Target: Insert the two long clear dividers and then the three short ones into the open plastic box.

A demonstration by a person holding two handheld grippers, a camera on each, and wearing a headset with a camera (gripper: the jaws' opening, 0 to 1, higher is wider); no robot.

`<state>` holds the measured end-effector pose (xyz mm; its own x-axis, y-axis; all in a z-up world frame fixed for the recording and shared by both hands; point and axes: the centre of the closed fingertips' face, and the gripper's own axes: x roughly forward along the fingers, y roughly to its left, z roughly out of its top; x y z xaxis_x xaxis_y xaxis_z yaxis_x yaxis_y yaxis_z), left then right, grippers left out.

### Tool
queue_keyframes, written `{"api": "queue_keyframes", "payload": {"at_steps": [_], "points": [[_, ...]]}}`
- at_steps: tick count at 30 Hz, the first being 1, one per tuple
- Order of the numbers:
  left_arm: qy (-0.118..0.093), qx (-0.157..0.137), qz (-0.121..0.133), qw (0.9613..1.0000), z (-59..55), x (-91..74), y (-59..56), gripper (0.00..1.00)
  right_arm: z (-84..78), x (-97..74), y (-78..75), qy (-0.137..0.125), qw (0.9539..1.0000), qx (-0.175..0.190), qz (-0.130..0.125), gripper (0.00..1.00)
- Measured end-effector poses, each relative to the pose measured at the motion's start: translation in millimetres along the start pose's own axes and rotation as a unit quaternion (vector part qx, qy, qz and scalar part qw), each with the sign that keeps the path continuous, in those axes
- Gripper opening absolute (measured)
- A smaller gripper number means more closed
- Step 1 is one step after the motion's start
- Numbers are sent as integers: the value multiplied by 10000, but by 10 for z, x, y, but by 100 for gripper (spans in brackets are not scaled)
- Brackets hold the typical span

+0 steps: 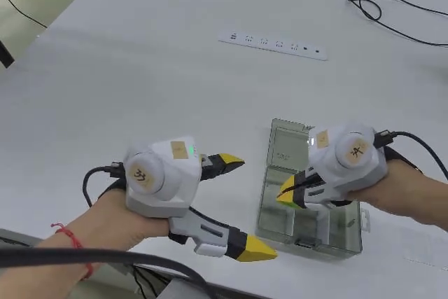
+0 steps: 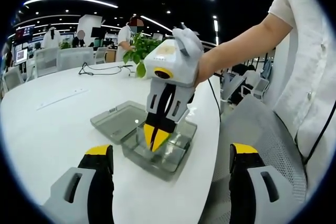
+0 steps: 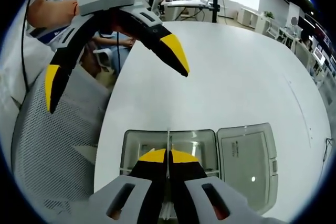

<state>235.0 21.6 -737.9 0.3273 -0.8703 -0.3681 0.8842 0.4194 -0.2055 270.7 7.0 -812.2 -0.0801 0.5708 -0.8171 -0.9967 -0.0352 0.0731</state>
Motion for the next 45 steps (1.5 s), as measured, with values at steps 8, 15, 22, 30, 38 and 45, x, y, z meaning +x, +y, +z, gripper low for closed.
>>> {"api": "queue_keyframes", "payload": {"at_steps": [8, 15, 22, 30, 38, 45], "points": [[-3, 11, -35, 10000, 8, 24, -5, 93, -13, 13, 3, 145, 9999, -4, 8, 2], [-10, 26, -44, 10000, 22, 28, -5, 93, -42, 49, 9, 364, 9993, -106, -1, 2], [11, 40, -45, 10000, 14, 36, -1, 93, -45, 54, 14, 443, 9990, -111, 6, 2], [23, 50, -60, 10000, 16, 42, 3, 93, -69, 62, 3, 624, 9980, -83, -11, 2], [-6, 64, -63, 10000, 39, 53, 1, 93, -67, 80, 3, 676, 9977, -75, -12, 1], [-11, 77, -48, 10000, 55, 45, 1, 93, -70, 79, 0, 665, 9977, -99, -72, 3]]}}
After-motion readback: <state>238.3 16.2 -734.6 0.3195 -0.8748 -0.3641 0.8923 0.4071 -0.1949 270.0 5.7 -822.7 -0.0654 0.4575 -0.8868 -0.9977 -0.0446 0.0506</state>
